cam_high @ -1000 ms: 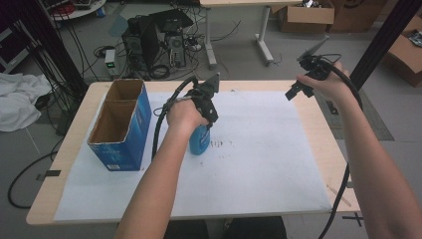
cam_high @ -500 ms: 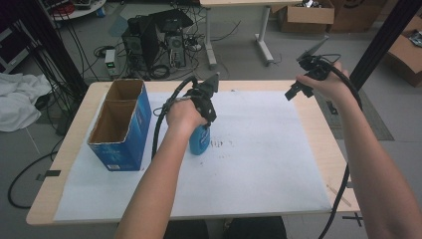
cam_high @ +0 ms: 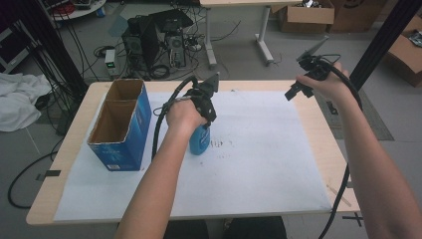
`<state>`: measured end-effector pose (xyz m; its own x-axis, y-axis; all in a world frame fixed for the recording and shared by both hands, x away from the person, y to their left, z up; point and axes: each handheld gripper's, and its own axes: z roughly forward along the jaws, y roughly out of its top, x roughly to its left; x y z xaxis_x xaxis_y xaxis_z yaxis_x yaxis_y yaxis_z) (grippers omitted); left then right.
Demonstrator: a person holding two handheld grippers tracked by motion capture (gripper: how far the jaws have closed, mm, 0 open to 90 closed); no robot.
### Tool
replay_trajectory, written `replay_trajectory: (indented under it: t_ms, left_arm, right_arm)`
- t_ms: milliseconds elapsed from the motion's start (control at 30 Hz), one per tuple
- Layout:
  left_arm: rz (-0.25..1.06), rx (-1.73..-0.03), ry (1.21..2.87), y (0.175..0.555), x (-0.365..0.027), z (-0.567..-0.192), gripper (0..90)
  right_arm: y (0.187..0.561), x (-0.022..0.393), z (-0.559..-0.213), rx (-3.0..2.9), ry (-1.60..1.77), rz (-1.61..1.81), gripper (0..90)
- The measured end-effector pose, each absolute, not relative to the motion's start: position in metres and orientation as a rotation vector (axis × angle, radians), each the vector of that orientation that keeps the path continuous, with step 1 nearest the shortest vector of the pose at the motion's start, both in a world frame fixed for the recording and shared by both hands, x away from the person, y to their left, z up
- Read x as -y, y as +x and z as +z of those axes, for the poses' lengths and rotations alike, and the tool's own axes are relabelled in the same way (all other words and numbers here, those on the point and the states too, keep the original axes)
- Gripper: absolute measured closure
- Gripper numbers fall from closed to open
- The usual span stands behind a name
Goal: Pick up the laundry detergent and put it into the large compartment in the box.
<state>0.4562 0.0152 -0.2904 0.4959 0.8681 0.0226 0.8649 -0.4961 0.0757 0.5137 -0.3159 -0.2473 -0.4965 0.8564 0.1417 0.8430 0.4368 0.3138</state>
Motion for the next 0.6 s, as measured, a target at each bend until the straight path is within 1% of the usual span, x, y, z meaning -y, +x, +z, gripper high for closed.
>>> replay_trajectory:
  t_ms: [300,433,600]
  left_arm:
    - [0.113,-1.494,2.690,0.455,-0.014,-0.286,37.9]
    - [0.091,-1.488,2.699,0.455,-0.016,-0.275,37.9]
    - [0.086,-1.496,2.681,0.455,-0.024,-0.247,38.0]
  right_arm:
    - [0.514,0.316,-0.248,-2.631,1.561,0.548,17.5]
    - [0.514,0.317,-0.247,-2.627,1.562,0.551,17.6]
    - [0.514,0.317,-0.246,-2.626,1.561,0.556,17.5]
